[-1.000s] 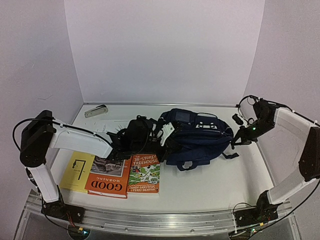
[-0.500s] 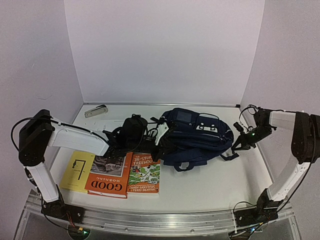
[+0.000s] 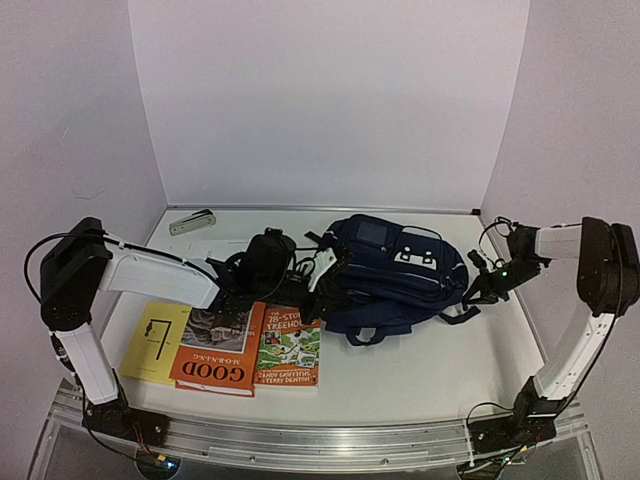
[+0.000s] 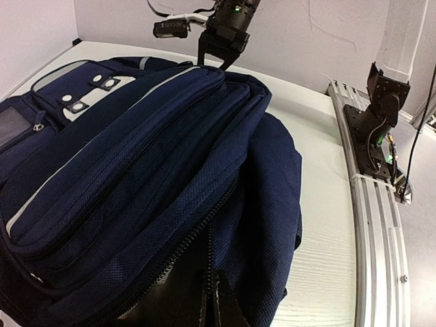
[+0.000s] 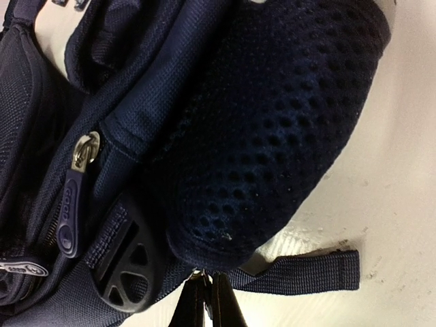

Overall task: Pack the student bag
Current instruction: Unzip the student bag at the center of the board.

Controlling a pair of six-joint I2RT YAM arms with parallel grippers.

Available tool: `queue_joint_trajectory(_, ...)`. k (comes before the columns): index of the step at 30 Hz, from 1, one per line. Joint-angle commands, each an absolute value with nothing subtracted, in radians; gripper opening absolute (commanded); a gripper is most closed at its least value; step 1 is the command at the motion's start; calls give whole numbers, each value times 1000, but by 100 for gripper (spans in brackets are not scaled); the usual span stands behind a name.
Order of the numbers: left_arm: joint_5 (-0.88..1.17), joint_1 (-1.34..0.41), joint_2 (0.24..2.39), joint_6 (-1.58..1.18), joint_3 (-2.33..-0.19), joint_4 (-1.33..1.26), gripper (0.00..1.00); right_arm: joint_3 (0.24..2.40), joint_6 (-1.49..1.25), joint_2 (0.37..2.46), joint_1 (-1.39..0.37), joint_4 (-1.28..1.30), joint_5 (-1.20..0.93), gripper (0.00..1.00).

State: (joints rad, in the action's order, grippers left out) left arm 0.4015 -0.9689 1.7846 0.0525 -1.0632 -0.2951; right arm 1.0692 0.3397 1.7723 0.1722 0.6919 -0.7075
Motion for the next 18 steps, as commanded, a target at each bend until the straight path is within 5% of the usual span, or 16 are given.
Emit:
queue_joint_trajectory(1, 351, -866, 1872, 29, -1194, -252, 0, 1016, 337, 1642, 268, 579, -470, 0)
queue_joint_trajectory(12, 271, -865, 2119, 127, -1516, 44, 1, 1056, 374, 1645, 258, 715, -598, 0)
queue_joint_trajectory(15, 232, -857, 2104, 114, -1488, 93, 7, 1058, 408, 1615, 248, 777, -617, 16)
queue_joint_trajectory(18, 250, -854, 2079, 92, -1462, 136, 25, 1077, 444, 1571, 235, 846, -641, 40)
